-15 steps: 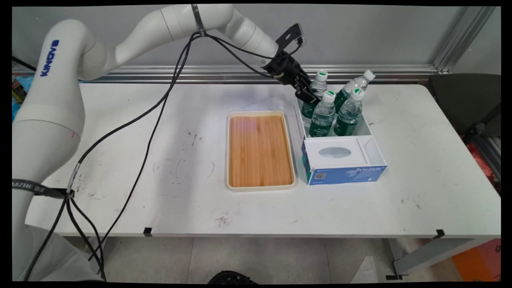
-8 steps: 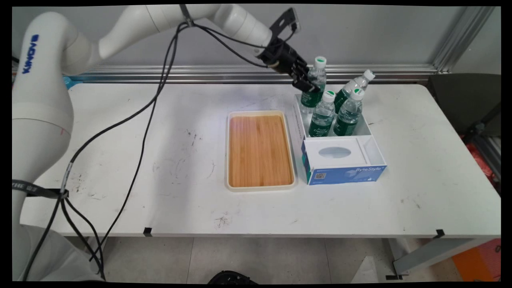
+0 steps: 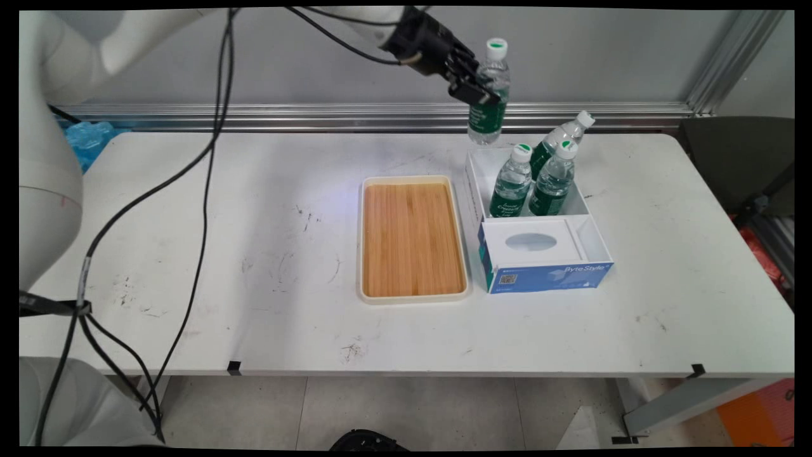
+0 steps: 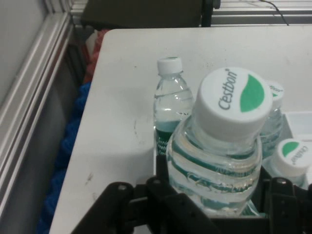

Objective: Place the picked object on the tray

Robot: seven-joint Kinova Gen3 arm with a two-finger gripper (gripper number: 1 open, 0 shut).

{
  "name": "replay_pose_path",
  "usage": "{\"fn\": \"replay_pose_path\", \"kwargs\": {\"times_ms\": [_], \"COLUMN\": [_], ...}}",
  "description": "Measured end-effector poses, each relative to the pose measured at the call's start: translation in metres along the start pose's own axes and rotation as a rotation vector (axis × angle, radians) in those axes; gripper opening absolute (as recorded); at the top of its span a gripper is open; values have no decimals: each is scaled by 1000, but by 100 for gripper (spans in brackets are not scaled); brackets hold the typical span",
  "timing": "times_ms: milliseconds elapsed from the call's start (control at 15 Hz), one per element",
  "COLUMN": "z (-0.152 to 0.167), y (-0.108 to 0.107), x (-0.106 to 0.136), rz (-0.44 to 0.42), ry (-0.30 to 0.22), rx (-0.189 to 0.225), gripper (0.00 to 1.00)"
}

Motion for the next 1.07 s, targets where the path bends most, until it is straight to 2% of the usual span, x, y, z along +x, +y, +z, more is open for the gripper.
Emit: {"fn": "replay_pose_path", "kwargs": {"times_ms": [267,667,867,1067], "z": [-36,-87,-94,-85], "y": [9,26,33,39], "x": [-8,-52,-75,-97], "rz": [-23,-53,-65,-81], "ry": [-12,-59,-74,-86], "rx": [12,-1,-11,-26], "gripper": [0,0,0,0]}}
